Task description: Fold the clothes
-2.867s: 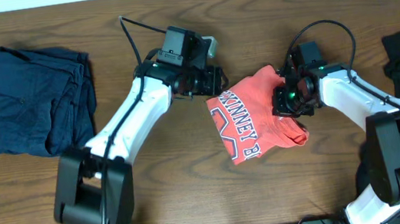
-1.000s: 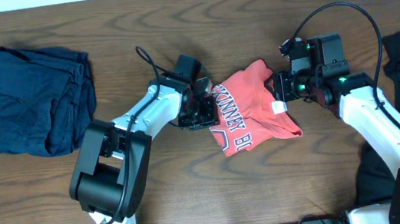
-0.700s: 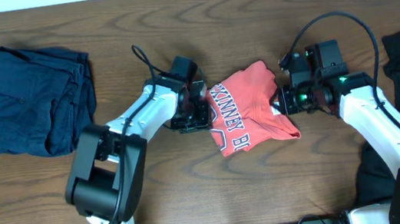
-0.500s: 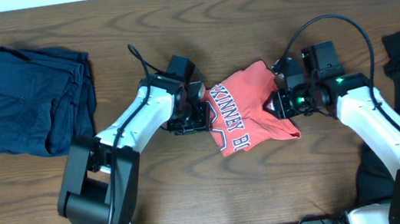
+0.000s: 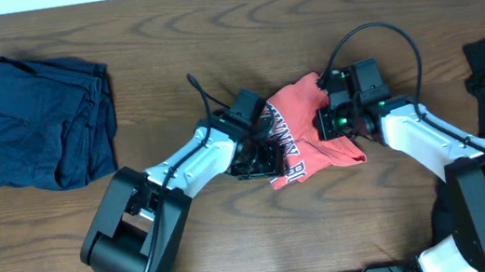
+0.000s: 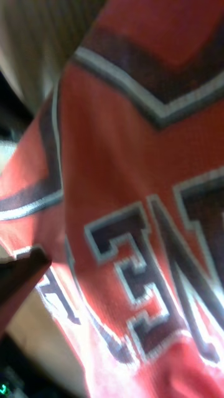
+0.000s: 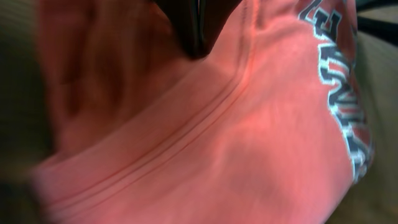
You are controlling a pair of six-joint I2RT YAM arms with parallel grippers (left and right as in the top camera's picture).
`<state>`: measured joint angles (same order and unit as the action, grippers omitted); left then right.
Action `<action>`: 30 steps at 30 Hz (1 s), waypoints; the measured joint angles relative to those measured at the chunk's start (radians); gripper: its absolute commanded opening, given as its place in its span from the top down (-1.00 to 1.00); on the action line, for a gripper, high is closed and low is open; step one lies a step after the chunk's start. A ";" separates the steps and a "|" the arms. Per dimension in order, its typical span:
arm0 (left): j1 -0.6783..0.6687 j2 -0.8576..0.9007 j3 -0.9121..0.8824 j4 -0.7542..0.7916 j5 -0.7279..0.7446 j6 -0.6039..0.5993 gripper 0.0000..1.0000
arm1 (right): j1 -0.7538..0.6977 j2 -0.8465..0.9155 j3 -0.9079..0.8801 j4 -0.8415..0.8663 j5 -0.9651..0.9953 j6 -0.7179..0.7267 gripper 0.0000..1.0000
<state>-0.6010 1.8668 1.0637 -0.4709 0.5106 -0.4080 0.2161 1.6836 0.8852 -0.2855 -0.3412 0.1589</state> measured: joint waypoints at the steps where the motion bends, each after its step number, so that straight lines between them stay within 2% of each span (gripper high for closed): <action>1: 0.000 -0.002 -0.004 0.002 -0.017 -0.016 0.19 | -0.011 -0.005 0.007 -0.003 0.006 0.002 0.98; 2: -0.001 -0.004 -0.008 0.005 -0.032 -0.026 0.33 | -0.020 -0.012 0.013 -0.007 0.010 0.002 0.97; 3: -0.001 -0.005 -0.010 0.005 -0.049 -0.039 0.46 | -0.034 -0.028 0.021 -0.011 0.018 0.004 0.86; 5: 0.002 -0.007 -0.014 0.004 -0.094 -0.047 0.71 | -0.055 -0.071 0.033 -0.017 0.027 0.017 0.45; 7: 0.010 -0.007 -0.017 0.004 -0.122 -0.055 0.87 | -0.062 -0.120 0.040 -0.016 0.032 0.020 0.31; 13: 0.099 -0.012 -0.009 -0.015 -0.192 -0.005 0.88 | -0.063 -0.191 0.058 -0.009 0.015 0.014 0.19; 17: 0.233 -0.008 0.047 -0.067 -0.252 0.071 0.88 | -0.059 -0.159 0.058 -0.008 -0.008 -0.004 0.12; 18: 0.270 -0.006 0.072 -0.079 -0.261 0.091 0.82 | -0.054 -0.143 0.058 -0.006 -0.010 -0.011 0.11; 19: 0.298 -0.005 0.097 -0.092 -0.264 0.107 0.66 | -0.048 -0.126 0.058 -0.002 -0.013 -0.017 0.11; 20: 0.332 -0.004 0.131 -0.105 -0.264 0.133 0.41 | -0.041 -0.101 0.058 0.001 -0.018 -0.022 0.14; 22: 0.381 -0.004 0.200 -0.126 -0.244 0.157 0.13 | -0.025 -0.056 0.058 0.013 -0.030 -0.031 0.19; 27: 0.439 -0.007 0.335 -0.200 -0.155 0.182 -0.15 | 0.043 0.041 0.058 0.037 -0.108 -0.065 0.17; 30: 0.443 -0.024 0.350 -0.277 -0.120 0.189 -0.22 | 0.093 0.053 0.058 0.041 -0.138 -0.093 0.28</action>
<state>-0.1581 1.8431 1.4136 -0.7483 0.3904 -0.2192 0.3088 1.7363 0.9432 -0.2443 -0.4789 0.0658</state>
